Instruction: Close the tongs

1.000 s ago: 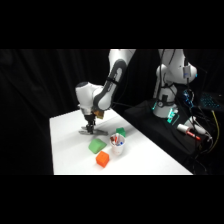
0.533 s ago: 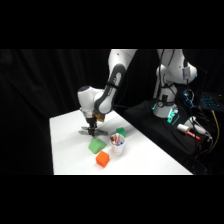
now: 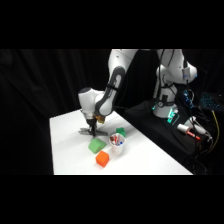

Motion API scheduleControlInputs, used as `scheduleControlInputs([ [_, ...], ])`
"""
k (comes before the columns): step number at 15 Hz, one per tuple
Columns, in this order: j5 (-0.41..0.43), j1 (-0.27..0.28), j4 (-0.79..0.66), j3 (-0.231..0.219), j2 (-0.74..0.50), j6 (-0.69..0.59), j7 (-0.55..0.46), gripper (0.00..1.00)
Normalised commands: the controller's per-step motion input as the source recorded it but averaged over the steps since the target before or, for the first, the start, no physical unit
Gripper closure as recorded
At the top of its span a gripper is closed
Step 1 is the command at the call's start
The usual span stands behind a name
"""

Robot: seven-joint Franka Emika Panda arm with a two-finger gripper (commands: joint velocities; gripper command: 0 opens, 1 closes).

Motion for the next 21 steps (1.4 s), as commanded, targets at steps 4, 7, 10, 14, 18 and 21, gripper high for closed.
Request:
scheduleControlInputs([
  [4, 0.073, 0.053, -0.04, -0.037, -0.04, 0.10, 0.04, 0.88],
  [7, 0.061, 0.057, -0.03, -0.041, -0.05, 0.05, 0.04, 0.92],
  [10, 0.062, 0.050, -0.02, -0.036, -0.06, 0.03, 0.03, 0.92],
  [14, 0.056, 0.046, -0.01, -0.032, -0.08, -0.02, 0.02, 0.44],
  [18, 0.041, 0.054, -0.01, -0.029, -0.12, -0.07, 0.00, 0.13],
  [21, 0.023, 0.066, -0.04, -0.034, -0.20, -0.13, 0.00, 0.00],
])
